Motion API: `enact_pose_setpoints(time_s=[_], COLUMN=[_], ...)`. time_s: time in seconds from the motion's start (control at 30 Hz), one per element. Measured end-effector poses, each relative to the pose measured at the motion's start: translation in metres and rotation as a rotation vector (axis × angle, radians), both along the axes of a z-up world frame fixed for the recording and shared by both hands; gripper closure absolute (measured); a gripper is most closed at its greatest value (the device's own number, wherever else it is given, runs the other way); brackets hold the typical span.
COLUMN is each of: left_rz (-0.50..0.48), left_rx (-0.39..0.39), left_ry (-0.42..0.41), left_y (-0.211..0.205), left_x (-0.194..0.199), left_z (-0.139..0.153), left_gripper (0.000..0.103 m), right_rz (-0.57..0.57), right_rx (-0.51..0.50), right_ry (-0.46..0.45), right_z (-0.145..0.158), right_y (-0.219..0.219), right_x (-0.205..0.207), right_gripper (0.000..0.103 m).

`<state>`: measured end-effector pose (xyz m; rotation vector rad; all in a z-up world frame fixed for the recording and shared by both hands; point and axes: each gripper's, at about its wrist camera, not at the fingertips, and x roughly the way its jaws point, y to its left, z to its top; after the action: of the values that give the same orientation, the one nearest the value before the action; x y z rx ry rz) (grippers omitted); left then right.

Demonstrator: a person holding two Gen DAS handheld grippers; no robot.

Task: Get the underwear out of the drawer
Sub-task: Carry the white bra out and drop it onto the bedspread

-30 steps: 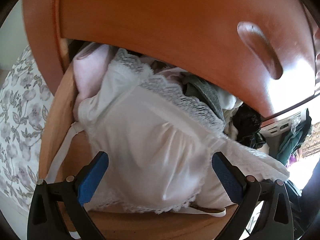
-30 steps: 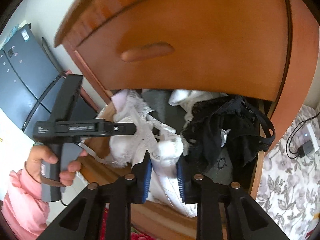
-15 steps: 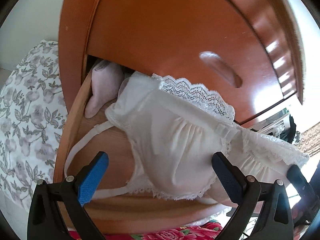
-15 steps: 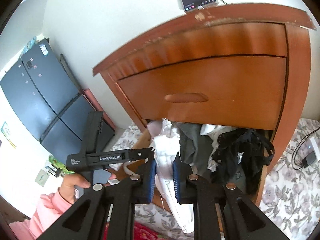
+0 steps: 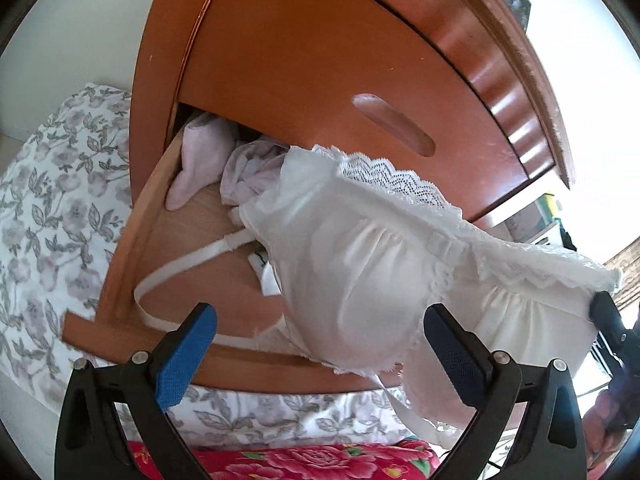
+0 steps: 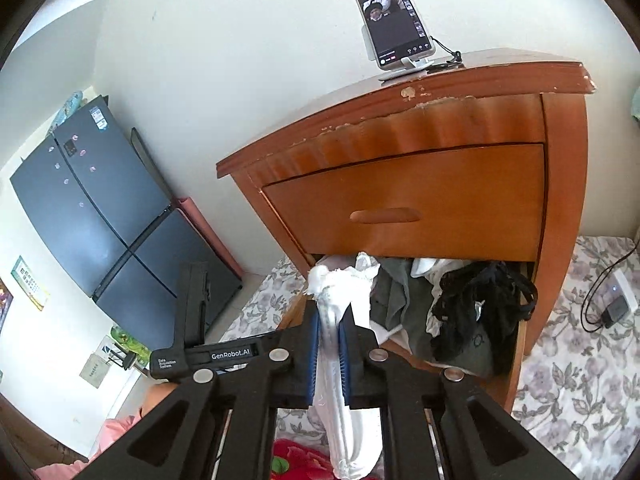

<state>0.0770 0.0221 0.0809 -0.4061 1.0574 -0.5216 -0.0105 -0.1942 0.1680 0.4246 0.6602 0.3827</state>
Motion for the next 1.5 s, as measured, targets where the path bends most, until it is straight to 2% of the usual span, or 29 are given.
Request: enact_pose_setpoints(time_s=[0.13,0.43,0.67,0.73,0.77,0.8,0.87,0.97,1.07,1.2,1.37,1.5], left_rz=[0.01,-0.055,-0.141,-0.153,-0.162,-0.173,-0.181,-0.176,-0.175,-0.156,-0.133,-0.122], left_rx=[-0.026,0.045,0.109,0.127,0.13,0.13,0.119,0.126,0.091,0.092,0.077,0.061], left_ry=[0.006,-0.063,-0.101,-0.106,-0.108,-0.116,-0.103,-0.094,-0.079,-0.082,-0.074,-0.077], left_y=[0.001,-0.027,-0.054,-0.06,-0.063,-0.065,-0.067,-0.067,-0.062,-0.055,-0.047,-0.043], left_x=[-0.012,-0.031,-0.042,-0.041,-0.04,-0.038,-0.033,-0.029,-0.028,-0.027,-0.026,-0.028], left_z=[0.0,0.007,-0.002,-0.004,-0.006,-0.006,-0.009,-0.011,-0.012,-0.012,-0.011,-0.008], left_gripper=[0.0,0.0,0.001,0.002,0.007,0.013,0.018,0.023,0.023,0.023,0.023,0.023], right_rz=[-0.022,-0.103,-0.119,-0.108,-0.101,-0.096,-0.092,-0.095,-0.101,-0.134,-0.188,-0.208], right_rx=[0.025,0.063,0.101,0.103,0.1,0.098,0.092,0.104,0.104,0.119,0.211,0.25], right_ry=[-0.007,0.011,0.012,0.011,0.008,0.005,0.005,0.014,0.023,0.032,0.027,-0.015], right_z=[0.001,-0.01,-0.016,-0.016,-0.015,-0.015,-0.015,-0.019,-0.025,-0.033,-0.047,-0.04], right_y=[-0.008,-0.039,-0.054,-0.052,-0.051,-0.05,-0.05,-0.053,-0.057,-0.067,-0.093,-0.106], right_x=[-0.011,-0.023,-0.032,-0.033,-0.034,-0.035,-0.036,-0.035,-0.034,-0.034,-0.044,-0.059], right_gripper=[0.094,0.094,0.095,0.095,0.095,0.095,0.095,0.095,0.095,0.095,0.095,0.096])
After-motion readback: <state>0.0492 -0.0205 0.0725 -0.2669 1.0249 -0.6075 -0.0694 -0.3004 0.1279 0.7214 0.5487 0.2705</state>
